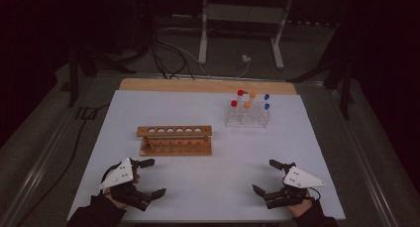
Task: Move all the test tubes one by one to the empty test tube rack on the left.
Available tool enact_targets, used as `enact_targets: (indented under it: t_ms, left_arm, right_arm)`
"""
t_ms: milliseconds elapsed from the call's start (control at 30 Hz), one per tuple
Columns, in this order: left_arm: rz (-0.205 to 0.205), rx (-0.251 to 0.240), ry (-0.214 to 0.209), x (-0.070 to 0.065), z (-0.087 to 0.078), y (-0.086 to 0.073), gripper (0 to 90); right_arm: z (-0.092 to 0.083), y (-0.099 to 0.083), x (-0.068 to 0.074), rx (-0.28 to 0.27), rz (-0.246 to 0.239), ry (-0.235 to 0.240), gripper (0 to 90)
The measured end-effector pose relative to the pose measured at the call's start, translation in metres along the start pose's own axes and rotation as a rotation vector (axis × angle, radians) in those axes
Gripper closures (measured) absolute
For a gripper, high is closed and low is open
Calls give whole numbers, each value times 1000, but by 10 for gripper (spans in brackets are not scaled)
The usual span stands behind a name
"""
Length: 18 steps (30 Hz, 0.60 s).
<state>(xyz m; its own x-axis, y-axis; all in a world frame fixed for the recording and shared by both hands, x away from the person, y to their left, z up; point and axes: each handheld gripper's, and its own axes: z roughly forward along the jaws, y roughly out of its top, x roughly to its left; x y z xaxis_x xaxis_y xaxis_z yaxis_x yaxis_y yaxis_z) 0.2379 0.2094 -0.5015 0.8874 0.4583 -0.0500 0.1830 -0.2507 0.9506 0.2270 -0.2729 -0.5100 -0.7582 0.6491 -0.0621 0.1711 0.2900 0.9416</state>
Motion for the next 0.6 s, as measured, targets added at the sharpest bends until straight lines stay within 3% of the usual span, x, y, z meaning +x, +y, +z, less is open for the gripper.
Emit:
enact_targets:
  t_ms: [300, 600]
  left_arm:
    - [23, 9, 12, -2, 1, 0, 5]
    - [28, -4, 8, -3, 0, 1, 5]
  right_arm:
    - [-2, 2, 3, -13, -20, -23, 0]
    - [1, 5, 5, -2, -11, 11, 0]
